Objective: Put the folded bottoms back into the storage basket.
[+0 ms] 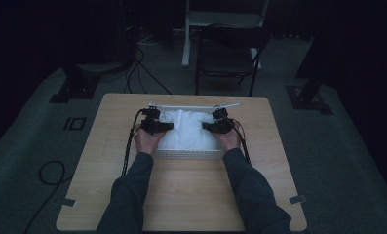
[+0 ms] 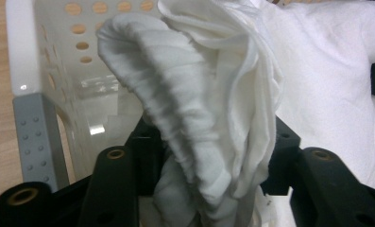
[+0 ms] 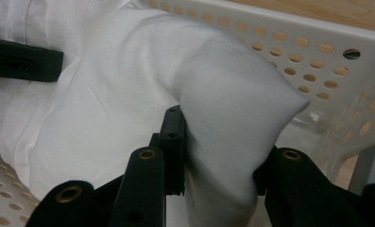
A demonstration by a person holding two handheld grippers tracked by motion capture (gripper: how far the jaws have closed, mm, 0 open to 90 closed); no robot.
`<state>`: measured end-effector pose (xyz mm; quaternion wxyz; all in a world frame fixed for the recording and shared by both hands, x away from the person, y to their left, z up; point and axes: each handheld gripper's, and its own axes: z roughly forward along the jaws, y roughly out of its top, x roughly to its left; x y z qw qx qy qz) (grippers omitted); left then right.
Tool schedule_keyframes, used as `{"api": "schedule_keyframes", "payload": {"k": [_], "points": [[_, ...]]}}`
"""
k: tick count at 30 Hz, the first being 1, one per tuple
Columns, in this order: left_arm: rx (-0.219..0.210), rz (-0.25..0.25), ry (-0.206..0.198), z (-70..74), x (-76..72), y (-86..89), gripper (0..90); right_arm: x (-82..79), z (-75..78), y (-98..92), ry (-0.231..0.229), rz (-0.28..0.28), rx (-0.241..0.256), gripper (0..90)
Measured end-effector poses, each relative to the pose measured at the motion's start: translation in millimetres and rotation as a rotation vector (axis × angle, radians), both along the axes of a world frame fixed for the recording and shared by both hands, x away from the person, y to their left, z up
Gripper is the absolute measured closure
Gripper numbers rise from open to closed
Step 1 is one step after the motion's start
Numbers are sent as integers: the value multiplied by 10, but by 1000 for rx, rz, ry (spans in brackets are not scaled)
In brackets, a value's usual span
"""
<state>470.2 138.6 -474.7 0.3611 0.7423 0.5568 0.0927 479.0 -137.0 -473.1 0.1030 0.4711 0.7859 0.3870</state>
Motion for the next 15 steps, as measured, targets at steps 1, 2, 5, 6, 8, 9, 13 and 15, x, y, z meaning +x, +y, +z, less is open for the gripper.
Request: {"api": "schedule_keyframes", "payload": {"k": [1, 2, 5, 6, 8, 9, 13, 15], "points": [[-1, 2, 0, 5, -2, 4, 475, 3, -5, -11, 1, 2, -1, 682], [-2, 2, -2, 10, -5, 9, 461, 5, -7, -15, 5, 1, -1, 679], [13, 3, -7, 17, -16, 19, 428, 9, -12, -28, 13, 0, -1, 665], [13, 6, -13, 15, -24, 22, 416, 8, -13, -28, 14, 0, -3, 656], [8, 12, -30, 2, -45, 51, 408, 4, -14, -22, 11, -3, -13, 631], [9, 17, -33, -4, -53, 65, 392, 4, -15, -23, 9, -7, -19, 616], [4, 43, -58, 10, -72, 129, 373, 12, -18, -38, 5, -30, -42, 573], [-1, 53, -71, 37, -81, 177, 371, 16, -15, -58, 4, -48, -51, 564]]}}
